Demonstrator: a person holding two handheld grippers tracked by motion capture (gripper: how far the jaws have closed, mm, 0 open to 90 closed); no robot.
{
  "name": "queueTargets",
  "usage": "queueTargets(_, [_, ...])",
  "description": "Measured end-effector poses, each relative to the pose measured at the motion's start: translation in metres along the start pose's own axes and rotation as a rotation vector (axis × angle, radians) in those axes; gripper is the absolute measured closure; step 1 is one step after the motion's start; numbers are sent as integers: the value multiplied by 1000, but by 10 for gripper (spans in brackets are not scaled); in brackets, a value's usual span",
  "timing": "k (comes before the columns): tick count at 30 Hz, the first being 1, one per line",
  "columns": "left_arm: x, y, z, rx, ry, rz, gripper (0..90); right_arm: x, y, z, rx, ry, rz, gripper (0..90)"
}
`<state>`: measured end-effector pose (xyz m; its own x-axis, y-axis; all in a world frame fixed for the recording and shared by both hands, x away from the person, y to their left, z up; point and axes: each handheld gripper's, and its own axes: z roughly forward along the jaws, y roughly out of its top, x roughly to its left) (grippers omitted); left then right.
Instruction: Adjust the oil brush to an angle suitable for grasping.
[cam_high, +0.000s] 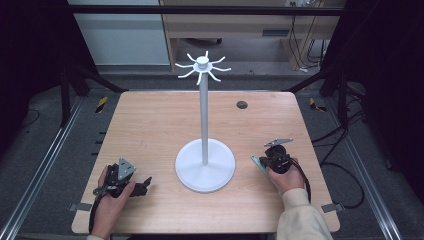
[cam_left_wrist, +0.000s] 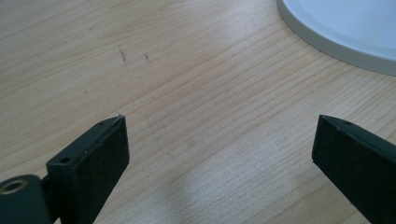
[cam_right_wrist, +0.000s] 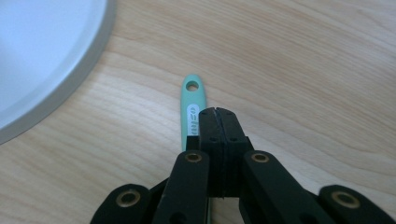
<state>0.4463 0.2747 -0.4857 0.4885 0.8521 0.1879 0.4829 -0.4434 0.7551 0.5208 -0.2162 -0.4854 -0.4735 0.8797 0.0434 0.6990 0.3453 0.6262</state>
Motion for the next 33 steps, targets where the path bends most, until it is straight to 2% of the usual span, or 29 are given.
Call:
queueTargets(7, [0, 0, 0, 3, -1, 1, 35, 16, -3, -4, 25, 81, -73, 900])
queueTargets(12, [0, 0, 0, 3, 0, 0, 36, 18, -3, -4, 29, 110, -85, 900])
queueTargets(22, [1, 0, -1, -6, 1, -6, 36, 19, -4, -7, 28, 105, -91, 900])
queueTargets(31, [2, 0, -2, -12, 5, -12, 36, 19, -9, -26, 5, 59, -119, 894])
queueTargets(33, [3, 0, -3, -13, 7, -15, 36, 19, -12, -29, 8, 49, -139, 891])
